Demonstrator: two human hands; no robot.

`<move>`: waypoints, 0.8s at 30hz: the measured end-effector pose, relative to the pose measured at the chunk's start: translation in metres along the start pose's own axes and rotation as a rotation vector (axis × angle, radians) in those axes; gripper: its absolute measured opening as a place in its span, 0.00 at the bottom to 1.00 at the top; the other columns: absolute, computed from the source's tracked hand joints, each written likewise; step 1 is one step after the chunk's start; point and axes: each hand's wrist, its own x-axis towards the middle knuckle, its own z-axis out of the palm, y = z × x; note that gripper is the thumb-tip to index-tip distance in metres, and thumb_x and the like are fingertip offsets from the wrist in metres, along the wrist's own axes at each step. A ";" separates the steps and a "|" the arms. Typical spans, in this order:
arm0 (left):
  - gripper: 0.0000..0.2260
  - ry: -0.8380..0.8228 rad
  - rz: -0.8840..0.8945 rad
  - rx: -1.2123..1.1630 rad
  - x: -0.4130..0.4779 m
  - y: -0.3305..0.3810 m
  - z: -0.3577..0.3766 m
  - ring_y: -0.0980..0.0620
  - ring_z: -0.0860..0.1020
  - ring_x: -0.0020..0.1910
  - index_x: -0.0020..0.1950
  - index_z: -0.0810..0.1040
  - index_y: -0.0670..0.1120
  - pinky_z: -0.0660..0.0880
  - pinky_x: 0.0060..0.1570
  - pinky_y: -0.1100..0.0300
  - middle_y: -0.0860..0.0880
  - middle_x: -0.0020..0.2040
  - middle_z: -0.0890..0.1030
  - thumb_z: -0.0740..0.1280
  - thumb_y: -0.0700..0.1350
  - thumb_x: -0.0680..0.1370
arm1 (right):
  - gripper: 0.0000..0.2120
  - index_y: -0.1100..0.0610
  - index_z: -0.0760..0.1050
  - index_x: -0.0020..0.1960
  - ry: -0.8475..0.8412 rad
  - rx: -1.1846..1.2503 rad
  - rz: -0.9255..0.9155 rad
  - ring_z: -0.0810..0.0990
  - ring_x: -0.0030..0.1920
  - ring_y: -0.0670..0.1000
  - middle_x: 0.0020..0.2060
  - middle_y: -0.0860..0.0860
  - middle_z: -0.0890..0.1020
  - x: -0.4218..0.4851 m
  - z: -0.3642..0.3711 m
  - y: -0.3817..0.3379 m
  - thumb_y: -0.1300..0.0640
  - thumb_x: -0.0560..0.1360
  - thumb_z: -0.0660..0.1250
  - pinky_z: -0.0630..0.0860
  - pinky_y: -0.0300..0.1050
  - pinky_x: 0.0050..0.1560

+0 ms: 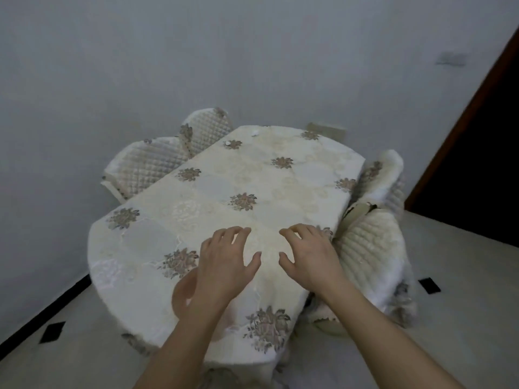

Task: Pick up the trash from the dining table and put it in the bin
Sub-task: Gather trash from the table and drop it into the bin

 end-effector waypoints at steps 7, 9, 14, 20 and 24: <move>0.23 -0.070 0.267 -0.112 0.007 0.068 0.030 0.46 0.76 0.59 0.65 0.76 0.50 0.75 0.51 0.48 0.50 0.60 0.80 0.63 0.60 0.73 | 0.20 0.53 0.76 0.61 0.064 -0.076 0.282 0.77 0.55 0.57 0.53 0.52 0.80 -0.076 -0.031 0.048 0.48 0.71 0.64 0.76 0.54 0.51; 0.23 -0.094 0.344 -0.129 0.007 0.091 0.036 0.45 0.76 0.59 0.65 0.76 0.50 0.75 0.52 0.48 0.50 0.60 0.80 0.62 0.60 0.74 | 0.19 0.54 0.77 0.60 0.112 -0.112 0.362 0.78 0.55 0.56 0.52 0.52 0.80 -0.101 -0.040 0.062 0.49 0.71 0.66 0.76 0.54 0.53; 0.23 -0.127 0.487 -0.197 0.004 0.149 0.045 0.45 0.76 0.59 0.63 0.77 0.50 0.74 0.52 0.49 0.50 0.59 0.80 0.63 0.60 0.73 | 0.20 0.54 0.78 0.60 0.134 -0.204 0.563 0.78 0.55 0.56 0.54 0.52 0.80 -0.155 -0.061 0.092 0.50 0.70 0.68 0.75 0.54 0.53; 0.23 -0.143 0.611 -0.214 0.016 0.215 0.066 0.46 0.77 0.58 0.64 0.77 0.50 0.74 0.56 0.48 0.50 0.59 0.81 0.64 0.60 0.73 | 0.19 0.55 0.78 0.59 0.197 -0.257 0.669 0.78 0.55 0.56 0.53 0.52 0.81 -0.191 -0.079 0.137 0.50 0.69 0.70 0.75 0.54 0.53; 0.22 -0.134 0.660 -0.227 0.031 0.263 0.084 0.46 0.77 0.56 0.64 0.76 0.51 0.74 0.51 0.50 0.51 0.58 0.80 0.64 0.59 0.74 | 0.21 0.54 0.77 0.61 0.184 -0.248 0.719 0.77 0.57 0.55 0.55 0.52 0.80 -0.198 -0.081 0.183 0.49 0.70 0.68 0.74 0.53 0.55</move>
